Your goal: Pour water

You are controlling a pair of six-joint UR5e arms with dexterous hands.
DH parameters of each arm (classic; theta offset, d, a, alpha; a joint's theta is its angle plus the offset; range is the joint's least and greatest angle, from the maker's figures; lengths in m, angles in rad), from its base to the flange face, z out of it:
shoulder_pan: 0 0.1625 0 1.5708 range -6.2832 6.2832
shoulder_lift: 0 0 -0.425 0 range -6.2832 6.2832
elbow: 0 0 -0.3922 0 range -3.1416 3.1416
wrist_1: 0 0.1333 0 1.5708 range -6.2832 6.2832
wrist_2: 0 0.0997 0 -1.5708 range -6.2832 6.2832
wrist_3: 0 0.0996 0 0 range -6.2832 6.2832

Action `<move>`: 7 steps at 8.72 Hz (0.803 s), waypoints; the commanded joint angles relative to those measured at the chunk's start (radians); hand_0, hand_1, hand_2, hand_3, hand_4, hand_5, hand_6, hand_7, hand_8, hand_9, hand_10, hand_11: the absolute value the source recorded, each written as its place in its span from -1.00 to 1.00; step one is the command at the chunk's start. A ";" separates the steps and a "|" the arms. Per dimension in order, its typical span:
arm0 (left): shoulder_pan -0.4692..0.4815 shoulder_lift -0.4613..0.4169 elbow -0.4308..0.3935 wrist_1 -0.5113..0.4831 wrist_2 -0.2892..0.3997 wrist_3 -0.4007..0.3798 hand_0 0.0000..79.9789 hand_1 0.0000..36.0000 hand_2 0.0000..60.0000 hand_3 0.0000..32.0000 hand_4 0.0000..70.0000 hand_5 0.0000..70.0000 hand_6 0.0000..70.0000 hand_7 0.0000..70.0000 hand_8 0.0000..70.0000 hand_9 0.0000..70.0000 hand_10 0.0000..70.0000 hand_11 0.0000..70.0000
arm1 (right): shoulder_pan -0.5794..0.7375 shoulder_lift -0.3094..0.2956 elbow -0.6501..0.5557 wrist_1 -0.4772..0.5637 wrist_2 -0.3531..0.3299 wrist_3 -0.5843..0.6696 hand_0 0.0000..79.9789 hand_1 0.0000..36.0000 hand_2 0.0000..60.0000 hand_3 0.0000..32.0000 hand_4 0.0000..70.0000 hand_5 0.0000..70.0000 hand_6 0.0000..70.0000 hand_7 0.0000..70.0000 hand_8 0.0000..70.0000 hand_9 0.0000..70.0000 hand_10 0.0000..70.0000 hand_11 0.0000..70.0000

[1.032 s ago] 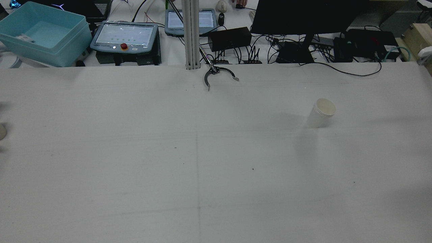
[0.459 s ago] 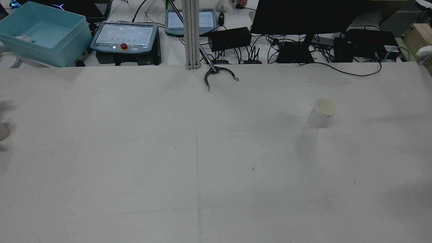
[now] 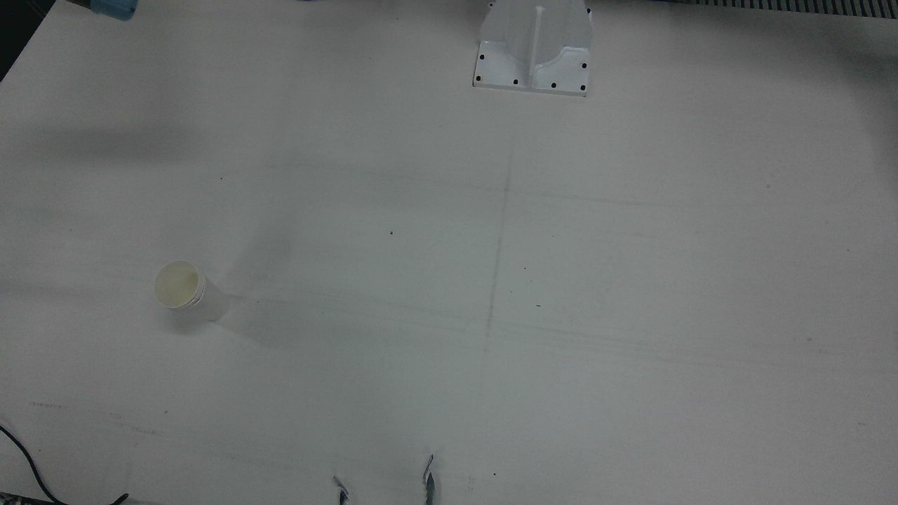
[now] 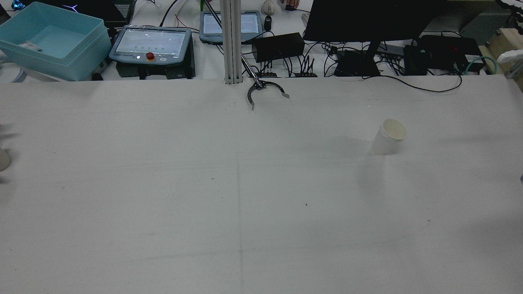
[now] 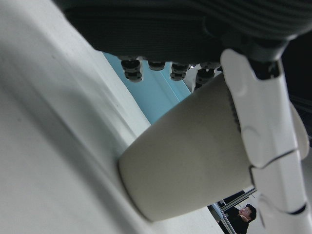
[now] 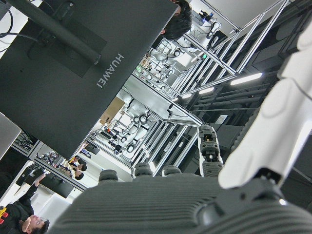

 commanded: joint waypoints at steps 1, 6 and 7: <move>0.000 0.003 -0.013 0.008 0.005 -0.028 0.37 -0.15 -1.00 -1.00 -0.35 -0.01 -1.00 -0.78 -1.00 -1.00 -0.89 -0.78 | 0.003 0.001 -0.006 0.001 0.000 0.002 0.18 -0.77 -1.00 -0.31 -0.80 -0.89 -1.00 -1.00 -0.94 -0.91 -1.00 -1.00; 0.005 0.004 -0.013 0.051 0.019 -0.159 0.41 -0.10 -0.96 -1.00 0.16 0.78 -1.00 -0.55 -1.00 -0.95 -0.88 -0.78 | 0.003 0.001 0.000 0.001 -0.002 0.012 0.19 -0.73 -1.00 -0.27 -0.80 -0.89 -1.00 -1.00 -0.94 -0.91 -1.00 -1.00; 0.003 0.004 -0.016 0.059 0.017 -0.176 0.43 -0.05 -0.90 -1.00 0.05 1.00 -1.00 -0.50 -1.00 -0.94 -0.86 -0.75 | 0.005 0.001 0.005 0.000 -0.002 0.013 0.19 -0.73 -1.00 -0.26 -0.81 -0.88 -1.00 -1.00 -0.94 -0.91 -1.00 -1.00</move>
